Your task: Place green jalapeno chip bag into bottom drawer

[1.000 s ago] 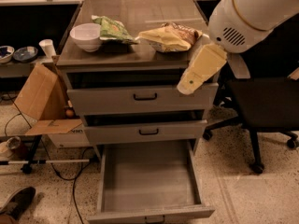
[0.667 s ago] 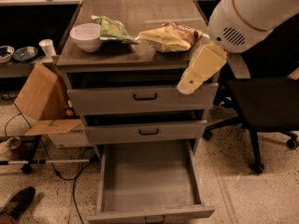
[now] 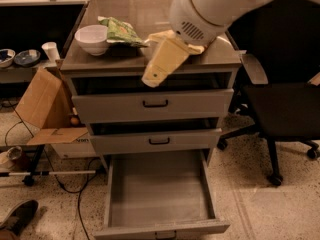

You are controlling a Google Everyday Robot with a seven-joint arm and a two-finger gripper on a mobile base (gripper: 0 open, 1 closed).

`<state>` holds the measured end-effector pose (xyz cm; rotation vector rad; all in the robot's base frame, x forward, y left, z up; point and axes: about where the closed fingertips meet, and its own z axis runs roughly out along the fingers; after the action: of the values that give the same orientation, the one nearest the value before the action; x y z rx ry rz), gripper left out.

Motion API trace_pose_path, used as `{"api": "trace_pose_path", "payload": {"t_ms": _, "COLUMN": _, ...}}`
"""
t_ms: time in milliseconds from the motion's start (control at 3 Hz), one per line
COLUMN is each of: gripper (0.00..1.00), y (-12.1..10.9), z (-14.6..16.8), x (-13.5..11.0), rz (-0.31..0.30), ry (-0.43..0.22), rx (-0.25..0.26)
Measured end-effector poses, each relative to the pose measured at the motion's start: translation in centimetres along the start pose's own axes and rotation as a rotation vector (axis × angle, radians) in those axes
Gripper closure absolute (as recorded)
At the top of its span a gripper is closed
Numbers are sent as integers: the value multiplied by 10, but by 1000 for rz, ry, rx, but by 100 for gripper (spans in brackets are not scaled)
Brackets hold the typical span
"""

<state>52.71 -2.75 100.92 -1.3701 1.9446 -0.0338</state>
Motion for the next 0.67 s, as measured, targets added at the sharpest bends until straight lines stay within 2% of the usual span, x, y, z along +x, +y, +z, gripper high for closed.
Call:
{"api": "trace_pose_path", "payload": {"t_ms": 333, "gripper": 0, "y": 4, "z": 29, "x": -58, "rz": -74, "ry": -111, "rx": 15}}
{"api": "trace_pose_path", "payload": {"t_ms": 667, "gripper": 0, "y": -8, "z": 70, "x": -88, "rz": -110, "ry": -152, "rx": 17}}
